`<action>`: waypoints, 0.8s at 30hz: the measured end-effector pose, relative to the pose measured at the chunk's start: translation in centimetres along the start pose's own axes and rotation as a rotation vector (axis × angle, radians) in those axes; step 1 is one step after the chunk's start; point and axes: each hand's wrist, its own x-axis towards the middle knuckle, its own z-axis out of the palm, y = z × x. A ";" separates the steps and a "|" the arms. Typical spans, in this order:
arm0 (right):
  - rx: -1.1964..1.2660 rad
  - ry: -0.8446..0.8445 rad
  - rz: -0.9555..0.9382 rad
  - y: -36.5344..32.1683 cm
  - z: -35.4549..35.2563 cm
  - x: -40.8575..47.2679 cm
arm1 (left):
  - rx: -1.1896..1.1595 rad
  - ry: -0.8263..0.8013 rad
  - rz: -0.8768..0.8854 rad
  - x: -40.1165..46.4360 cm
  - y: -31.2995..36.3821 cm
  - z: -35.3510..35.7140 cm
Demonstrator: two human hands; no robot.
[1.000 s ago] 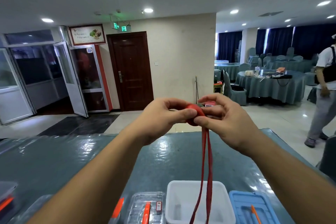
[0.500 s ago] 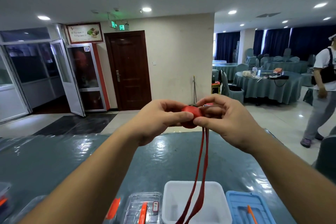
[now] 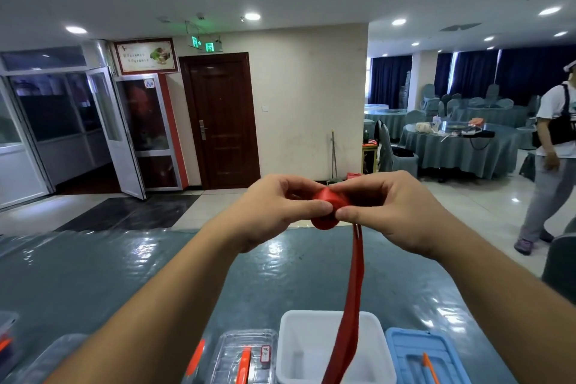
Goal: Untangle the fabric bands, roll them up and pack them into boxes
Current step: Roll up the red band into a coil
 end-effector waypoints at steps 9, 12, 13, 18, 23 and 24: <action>0.376 0.301 -0.071 0.8 2.2 0.2 | -0.553 0.115 0.016 0.0 0.1 2.2; 0.165 0.167 -0.074 0.5 0.9 0.4 | -0.403 0.084 0.027 -0.1 0.1 1.4; 0.104 0.119 -0.075 0.4 0.6 0.4 | -0.328 0.077 0.034 0.0 0.3 1.0; 0.214 0.174 -0.102 -0.5 1.1 0.7 | -0.314 0.127 0.058 0.5 1.1 0.3; 0.221 0.264 -0.115 -0.3 1.3 0.9 | -0.543 0.112 0.046 0.6 0.6 1.2; 0.193 0.227 -0.109 -0.3 0.9 1.0 | -0.507 0.096 0.039 0.6 0.5 0.9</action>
